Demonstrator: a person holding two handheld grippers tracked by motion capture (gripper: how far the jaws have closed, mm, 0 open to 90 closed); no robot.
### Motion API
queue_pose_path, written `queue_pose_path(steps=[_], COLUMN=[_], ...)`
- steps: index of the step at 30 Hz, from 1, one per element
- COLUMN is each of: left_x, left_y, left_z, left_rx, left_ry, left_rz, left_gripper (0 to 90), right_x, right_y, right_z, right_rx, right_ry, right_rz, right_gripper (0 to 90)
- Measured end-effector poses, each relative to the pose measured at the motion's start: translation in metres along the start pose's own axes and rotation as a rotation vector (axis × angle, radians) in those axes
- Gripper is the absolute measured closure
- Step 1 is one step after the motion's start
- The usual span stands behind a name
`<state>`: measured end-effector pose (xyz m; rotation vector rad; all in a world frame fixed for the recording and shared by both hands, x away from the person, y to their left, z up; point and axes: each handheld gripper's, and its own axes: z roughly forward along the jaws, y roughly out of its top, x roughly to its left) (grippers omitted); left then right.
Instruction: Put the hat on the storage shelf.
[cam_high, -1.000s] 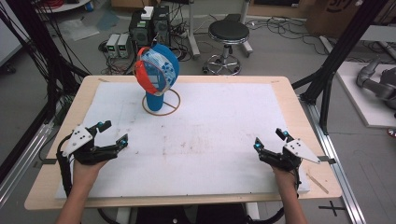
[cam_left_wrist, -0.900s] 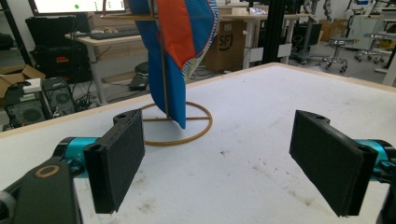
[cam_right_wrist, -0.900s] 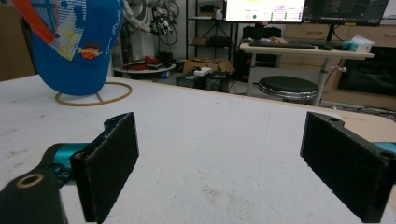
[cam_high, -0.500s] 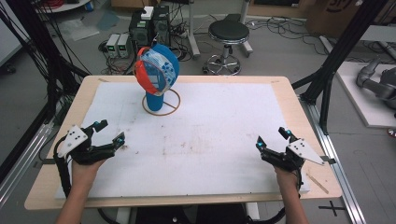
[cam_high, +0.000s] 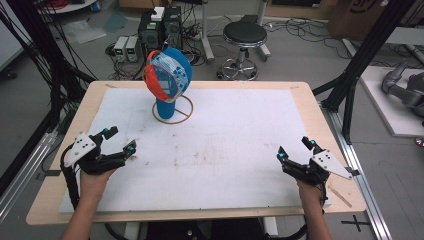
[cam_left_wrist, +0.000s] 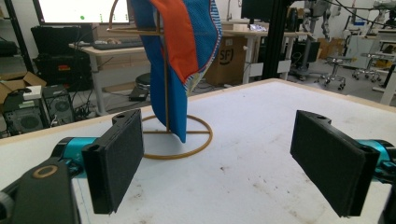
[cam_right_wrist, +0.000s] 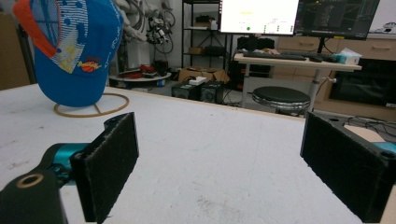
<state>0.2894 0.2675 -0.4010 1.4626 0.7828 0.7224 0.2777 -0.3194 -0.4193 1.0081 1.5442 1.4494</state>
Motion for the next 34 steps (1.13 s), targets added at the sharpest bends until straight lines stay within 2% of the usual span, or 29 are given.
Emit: queue_pose_path(steps=[13,17,34], left_x=[-0.0018,-0.0016,-0.0007], left_y=[0.0023,0.0019,0.0021], left_z=[-0.0014,-0.0011,-0.0027], left_rx=[0.005,0.010,0.013], left_ry=[-0.002,-0.003,0.003], left_rz=[0.006,0.008,0.001], left_gripper=[17.5,17.2,16.7], right_x=[-0.0015,-0.0037,-0.0022], right_y=[-0.0009,-0.0010,-0.0009], right_z=[-0.0018,-0.0027,-0.0005], right_rx=[0.005,0.003,0.005], right_ry=[-0.012,-0.019,-0.014], right_rz=[-0.001,0.012,0.004], right_gripper=[11.1,11.1,11.2])
